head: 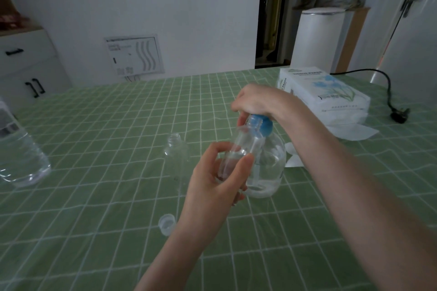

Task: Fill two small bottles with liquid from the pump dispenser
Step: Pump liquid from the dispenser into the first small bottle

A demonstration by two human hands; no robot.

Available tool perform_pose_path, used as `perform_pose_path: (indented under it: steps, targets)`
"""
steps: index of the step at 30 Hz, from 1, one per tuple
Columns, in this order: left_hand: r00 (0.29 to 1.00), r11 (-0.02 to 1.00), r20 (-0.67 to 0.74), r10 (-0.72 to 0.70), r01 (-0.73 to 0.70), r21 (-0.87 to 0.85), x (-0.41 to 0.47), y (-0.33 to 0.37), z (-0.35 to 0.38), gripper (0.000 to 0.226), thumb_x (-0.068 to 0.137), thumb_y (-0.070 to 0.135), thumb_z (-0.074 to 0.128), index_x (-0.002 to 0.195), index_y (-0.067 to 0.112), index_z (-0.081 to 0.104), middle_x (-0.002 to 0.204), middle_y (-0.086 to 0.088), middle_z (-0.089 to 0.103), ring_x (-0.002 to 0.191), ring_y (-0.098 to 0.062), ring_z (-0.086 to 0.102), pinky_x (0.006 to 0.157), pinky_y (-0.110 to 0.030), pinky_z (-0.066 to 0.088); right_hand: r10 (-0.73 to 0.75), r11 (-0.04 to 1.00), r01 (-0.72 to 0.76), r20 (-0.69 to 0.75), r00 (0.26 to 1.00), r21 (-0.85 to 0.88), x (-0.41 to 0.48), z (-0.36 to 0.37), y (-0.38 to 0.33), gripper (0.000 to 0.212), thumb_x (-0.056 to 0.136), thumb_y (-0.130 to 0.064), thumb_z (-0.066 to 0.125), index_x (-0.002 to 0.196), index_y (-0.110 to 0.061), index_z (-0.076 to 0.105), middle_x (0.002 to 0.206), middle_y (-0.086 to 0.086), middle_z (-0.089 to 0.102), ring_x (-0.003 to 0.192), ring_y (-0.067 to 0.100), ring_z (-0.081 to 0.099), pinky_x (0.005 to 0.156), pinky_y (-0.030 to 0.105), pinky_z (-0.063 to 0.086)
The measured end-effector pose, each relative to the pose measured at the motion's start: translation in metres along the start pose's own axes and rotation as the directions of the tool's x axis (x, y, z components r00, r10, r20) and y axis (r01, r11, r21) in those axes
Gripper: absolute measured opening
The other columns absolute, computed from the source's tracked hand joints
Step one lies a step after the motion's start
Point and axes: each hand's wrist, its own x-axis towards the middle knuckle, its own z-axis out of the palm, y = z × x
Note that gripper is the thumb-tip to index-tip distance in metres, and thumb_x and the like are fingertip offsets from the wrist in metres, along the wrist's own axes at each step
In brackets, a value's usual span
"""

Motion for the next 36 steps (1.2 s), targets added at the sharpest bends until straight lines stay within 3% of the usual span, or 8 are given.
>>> perform_pose_path:
  steps: [3,9,13,19,26,30,36]
  targets:
    - [1.000,1.000,0.000,0.000,0.000,-0.003,0.0008,-0.0001,-0.0003,0.031,0.064,0.050,0.063,0.086,0.029,0.061,0.067,-0.002,0.066,0.051,-0.008,0.056,0.046,-0.017,0.044,-0.015,0.999,0.016,-0.026,1.000,0.032,-0.0007,-0.0008,0.0004,0.036,0.097,-0.020,0.047,0.126,-0.001,0.057,0.113,0.016,0.068,0.105,0.029,0.064,0.095,0.038,0.046]
    - [1.000,1.000,0.000,0.010,-0.011,-0.026,0.0016,0.0023,0.0003,0.034,0.062,0.050,0.064,0.088,0.028,0.061,0.066,-0.002,0.066,0.050,-0.007,0.055,0.046,-0.017,0.044,-0.018,1.000,0.018,-0.075,0.997,0.000,-0.0019,-0.0086,-0.0038,0.035,0.094,-0.019,0.048,0.121,-0.001,0.061,0.105,0.014,0.073,0.078,0.023,0.058,0.073,0.031,0.044]
    - [1.000,1.000,0.003,0.017,-0.017,-0.023,0.0022,0.0019,0.0005,0.033,0.063,0.050,0.064,0.087,0.028,0.062,0.067,-0.003,0.067,0.050,-0.007,0.056,0.046,-0.018,0.044,-0.011,1.000,0.012,-0.063,0.998,0.013,-0.0007,-0.0058,-0.0038,0.035,0.097,-0.021,0.048,0.124,-0.002,0.058,0.112,0.014,0.069,0.099,0.028,0.066,0.085,0.035,0.049]
    - [1.000,1.000,0.005,-0.001,0.001,-0.005,0.0006,-0.0012,-0.0007,0.027,0.068,0.047,0.064,0.088,0.029,0.061,0.067,-0.002,0.066,0.050,-0.008,0.055,0.046,-0.015,0.041,-0.001,1.000,0.001,-0.046,0.999,0.011,-0.0011,0.0002,0.0013,0.035,0.098,-0.020,0.046,0.125,0.000,0.058,0.115,0.015,0.068,0.106,0.029,0.062,0.089,0.035,0.045]
    - [1.000,1.000,0.005,-0.005,0.005,-0.018,0.0003,0.0030,0.0007,0.033,0.063,0.051,0.064,0.088,0.029,0.061,0.067,-0.002,0.067,0.050,-0.007,0.055,0.046,-0.015,0.042,-0.023,0.999,0.027,-0.096,0.995,0.032,-0.0028,-0.0019,-0.0004,0.038,0.098,-0.023,0.046,0.128,-0.003,0.055,0.114,0.014,0.067,0.105,0.028,0.063,0.088,0.035,0.044]
    - [1.000,0.999,-0.005,-0.007,0.006,-0.043,0.0009,0.0057,0.0022,0.037,0.063,0.048,0.063,0.090,0.023,0.060,0.067,-0.003,0.066,0.050,-0.008,0.055,0.044,-0.017,0.043,-0.013,1.000,0.015,-0.117,0.993,0.012,-0.0020,-0.0066,-0.0037,0.037,0.097,-0.022,0.047,0.129,-0.005,0.055,0.113,0.013,0.068,0.097,0.025,0.063,0.078,0.031,0.044]
    - [1.000,0.999,-0.013,-0.015,0.014,-0.031,0.0007,0.0036,0.0022,0.040,0.062,0.048,0.064,0.091,0.021,0.060,0.068,-0.006,0.066,0.051,-0.009,0.055,0.045,-0.017,0.043,-0.005,1.000,0.006,-0.080,0.997,0.006,-0.0011,-0.0025,-0.0022,0.039,0.098,-0.022,0.046,0.130,-0.002,0.055,0.118,0.015,0.067,0.109,0.029,0.062,0.091,0.035,0.045]
